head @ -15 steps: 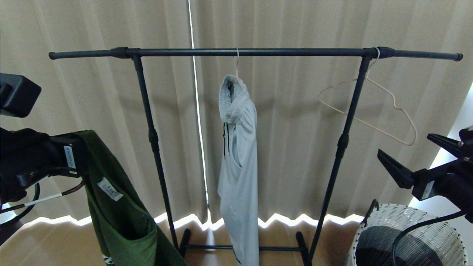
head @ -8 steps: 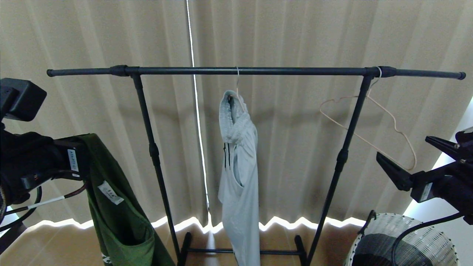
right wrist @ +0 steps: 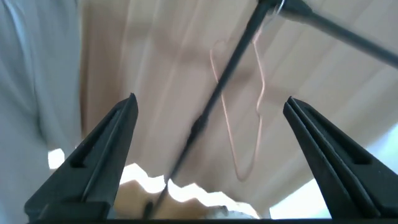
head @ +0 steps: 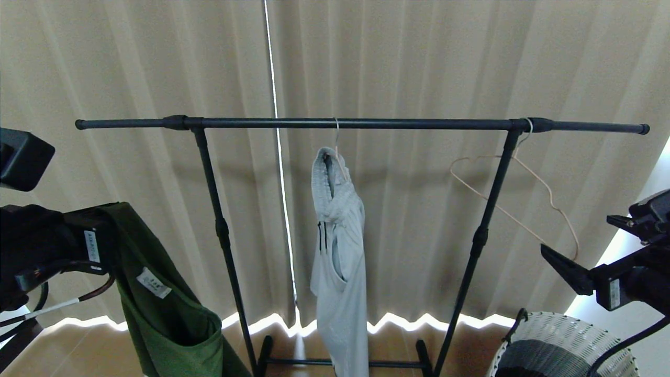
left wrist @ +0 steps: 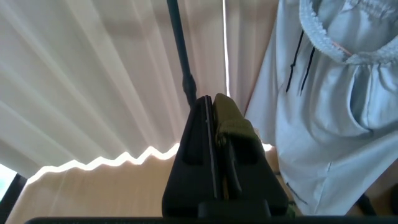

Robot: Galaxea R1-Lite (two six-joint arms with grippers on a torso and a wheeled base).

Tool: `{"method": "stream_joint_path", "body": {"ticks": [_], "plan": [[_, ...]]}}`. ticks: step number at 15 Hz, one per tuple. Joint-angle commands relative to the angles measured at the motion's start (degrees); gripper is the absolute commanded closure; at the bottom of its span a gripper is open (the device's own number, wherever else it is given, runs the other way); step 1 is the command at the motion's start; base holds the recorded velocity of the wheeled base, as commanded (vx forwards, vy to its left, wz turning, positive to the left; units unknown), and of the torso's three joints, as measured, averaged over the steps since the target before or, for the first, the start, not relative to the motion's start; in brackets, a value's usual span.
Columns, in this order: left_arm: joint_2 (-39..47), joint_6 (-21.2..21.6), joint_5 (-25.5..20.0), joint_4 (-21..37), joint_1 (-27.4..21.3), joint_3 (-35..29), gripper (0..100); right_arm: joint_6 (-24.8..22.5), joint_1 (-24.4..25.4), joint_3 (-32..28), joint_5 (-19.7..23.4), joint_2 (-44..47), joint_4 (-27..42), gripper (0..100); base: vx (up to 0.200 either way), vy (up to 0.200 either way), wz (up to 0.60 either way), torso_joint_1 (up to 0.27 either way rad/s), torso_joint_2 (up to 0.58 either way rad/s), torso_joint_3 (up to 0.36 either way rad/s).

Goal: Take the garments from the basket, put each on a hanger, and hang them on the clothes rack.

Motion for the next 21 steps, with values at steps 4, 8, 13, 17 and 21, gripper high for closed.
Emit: {"method": "stream_joint_path", "body": {"ticks": [4, 8, 13, 17, 21], "plan": [[-3.1, 2.0, 0.3, -0.1, 0.1, 2.9, 100, 1.2, -9.9, -21.1, 1.2, -1.6, 35.7, 0, 0.0, 0.0, 0.0, 0.0, 0.0, 0.0], [-3.6, 1.9, 0.2, -0.1, 0.1, 3.0, 100, 4.6, -10.0, -19.5, 1.4, -0.6, 35.6, 0, 0.0, 0.0, 0.0, 0.0, 0.0, 0.0], [-4.3, 1.8, 0.2, 0.0, 0.1, 3.6, 100, 4.7, -9.0, -19.4, 1.5, -0.9, 35.6, 0, 0.0, -0.04, 0.0, 0.0, 0.0, 0.0], [-4.6, 1.9, 0.2, 0.0, 0.0, 3.7, 100, 4.8, -7.7, -18.9, 1.5, -1.0, 35.5, 0, 0.0, -0.2, 0.0, 0.005, 0.0, 0.0], [-4.6, 2.1, 0.1, 0.0, -0.1, 3.6, 100, 4.8, -7.4, -18.9, 1.5, -1.0, 35.3, 0, 0.0, -0.2, 0.0, 0.002, 0.0, 0.002]]}}
